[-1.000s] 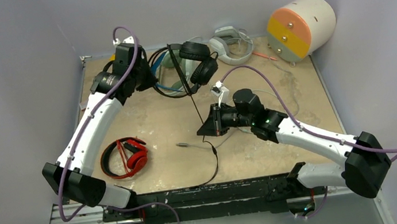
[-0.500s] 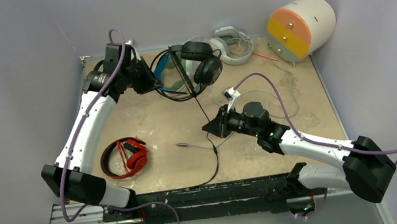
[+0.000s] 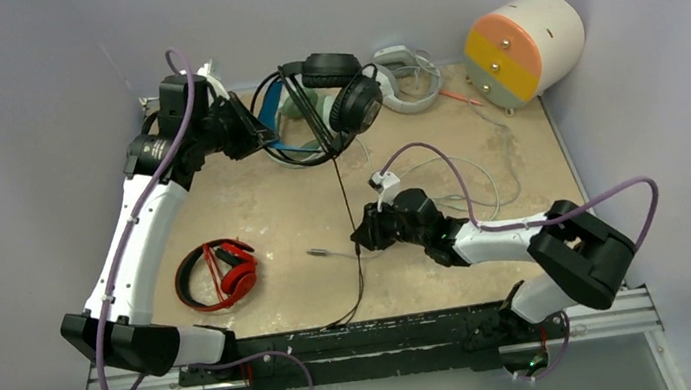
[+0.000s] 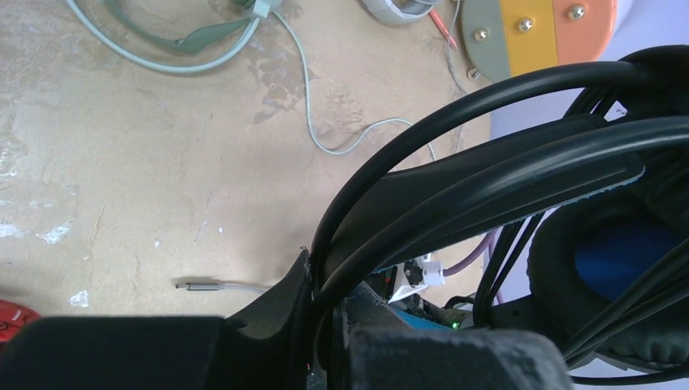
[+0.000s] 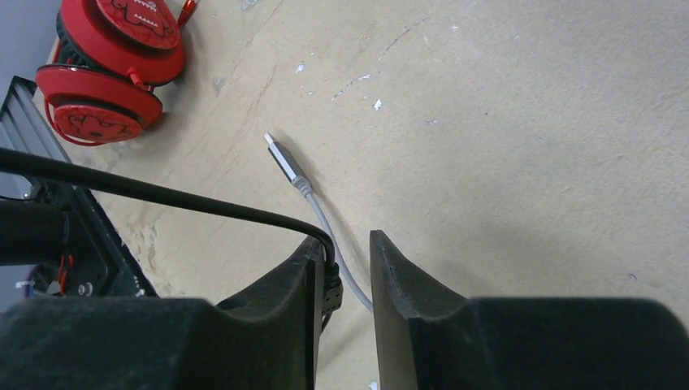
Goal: Wrap the headphones
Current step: Wrap the headphones cable around the headphones.
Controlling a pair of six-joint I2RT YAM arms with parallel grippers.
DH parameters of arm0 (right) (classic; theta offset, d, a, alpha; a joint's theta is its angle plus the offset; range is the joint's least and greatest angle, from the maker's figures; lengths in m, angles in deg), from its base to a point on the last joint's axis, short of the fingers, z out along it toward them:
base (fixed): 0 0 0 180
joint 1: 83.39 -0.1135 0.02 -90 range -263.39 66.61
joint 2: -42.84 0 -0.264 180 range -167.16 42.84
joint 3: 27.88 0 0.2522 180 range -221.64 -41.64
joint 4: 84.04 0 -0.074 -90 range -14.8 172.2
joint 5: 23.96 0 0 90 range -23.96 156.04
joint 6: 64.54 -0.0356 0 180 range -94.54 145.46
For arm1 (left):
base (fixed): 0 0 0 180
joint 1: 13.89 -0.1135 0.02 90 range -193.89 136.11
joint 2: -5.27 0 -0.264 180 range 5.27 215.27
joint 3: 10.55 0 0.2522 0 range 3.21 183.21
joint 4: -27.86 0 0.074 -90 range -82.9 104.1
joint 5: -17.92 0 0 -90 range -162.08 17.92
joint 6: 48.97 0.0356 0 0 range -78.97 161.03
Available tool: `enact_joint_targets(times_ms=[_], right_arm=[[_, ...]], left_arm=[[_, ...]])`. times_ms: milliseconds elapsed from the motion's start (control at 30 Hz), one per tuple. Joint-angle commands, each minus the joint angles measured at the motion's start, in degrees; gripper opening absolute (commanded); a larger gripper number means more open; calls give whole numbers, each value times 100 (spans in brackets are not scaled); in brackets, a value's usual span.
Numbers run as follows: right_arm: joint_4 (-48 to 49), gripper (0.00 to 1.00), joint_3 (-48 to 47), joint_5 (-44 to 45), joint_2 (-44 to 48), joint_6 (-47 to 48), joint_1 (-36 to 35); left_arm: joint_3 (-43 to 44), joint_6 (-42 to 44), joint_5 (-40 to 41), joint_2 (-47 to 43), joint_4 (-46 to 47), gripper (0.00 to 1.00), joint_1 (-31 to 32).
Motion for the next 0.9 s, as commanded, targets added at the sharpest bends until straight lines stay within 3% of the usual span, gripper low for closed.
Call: enact_joint_targets(times_ms=[0,433,667,867], right_arm=[[254,31,64,267,-356,222,-124],[251,50,262,348,-262,67,-652],[383,44,411,537,-336,19,-850],[769,45,792,504,-294,-165,-921]], left_arm=[[109,-395,-390,-230,659,0,-34],[145,-385,-278,-151,664,0,-34],[119,-398,-245,-159,688,0,-34],[243,-350,-165,-166,589,0,-34]])
